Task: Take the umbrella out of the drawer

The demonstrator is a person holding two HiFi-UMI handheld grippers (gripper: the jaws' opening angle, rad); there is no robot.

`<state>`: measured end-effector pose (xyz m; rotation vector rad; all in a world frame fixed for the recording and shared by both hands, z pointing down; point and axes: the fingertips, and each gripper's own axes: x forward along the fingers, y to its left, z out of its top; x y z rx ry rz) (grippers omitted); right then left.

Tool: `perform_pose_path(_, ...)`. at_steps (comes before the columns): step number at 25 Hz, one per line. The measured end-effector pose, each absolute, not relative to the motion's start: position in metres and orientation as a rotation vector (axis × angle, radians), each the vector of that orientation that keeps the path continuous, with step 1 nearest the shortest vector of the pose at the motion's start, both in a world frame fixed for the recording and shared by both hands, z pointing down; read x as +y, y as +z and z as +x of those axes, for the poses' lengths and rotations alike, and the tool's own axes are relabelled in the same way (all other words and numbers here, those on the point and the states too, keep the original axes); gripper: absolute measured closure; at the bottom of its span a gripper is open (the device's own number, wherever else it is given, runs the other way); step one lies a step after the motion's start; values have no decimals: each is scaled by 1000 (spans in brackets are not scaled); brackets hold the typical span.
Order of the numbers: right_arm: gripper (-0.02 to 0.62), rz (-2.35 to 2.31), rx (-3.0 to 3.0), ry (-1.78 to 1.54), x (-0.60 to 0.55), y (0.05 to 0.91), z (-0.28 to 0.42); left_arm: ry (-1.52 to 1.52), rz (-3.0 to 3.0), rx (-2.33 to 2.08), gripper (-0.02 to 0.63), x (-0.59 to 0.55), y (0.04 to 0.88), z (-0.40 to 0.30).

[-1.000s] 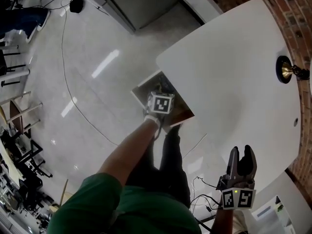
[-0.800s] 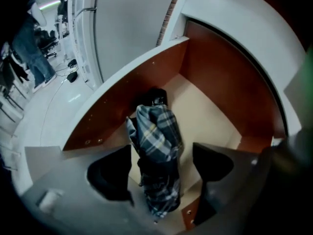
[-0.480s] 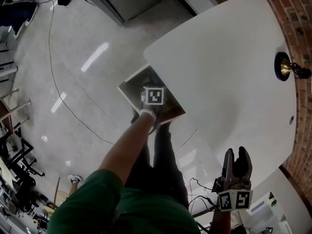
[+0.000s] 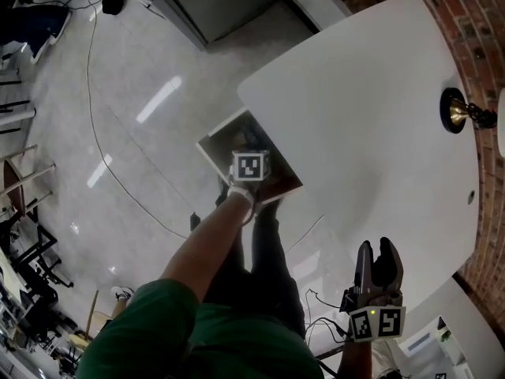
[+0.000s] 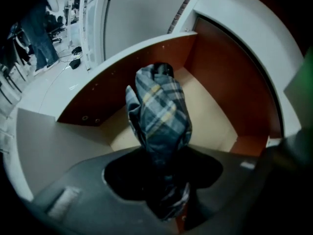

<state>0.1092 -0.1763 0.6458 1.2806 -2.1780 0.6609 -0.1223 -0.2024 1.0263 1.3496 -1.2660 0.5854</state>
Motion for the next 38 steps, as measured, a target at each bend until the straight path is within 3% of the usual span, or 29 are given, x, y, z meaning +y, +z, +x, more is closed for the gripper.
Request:
perform_pose_path(27, 426, 1583, -2456, 449, -193, 451, 102, 339, 1549, -1362, 403, -158, 740, -230)
perform_pose_path(38, 425, 1824, -2414, 376, -160, 388, 132, 517, 2048, -1212, 400, -241, 612, -181)
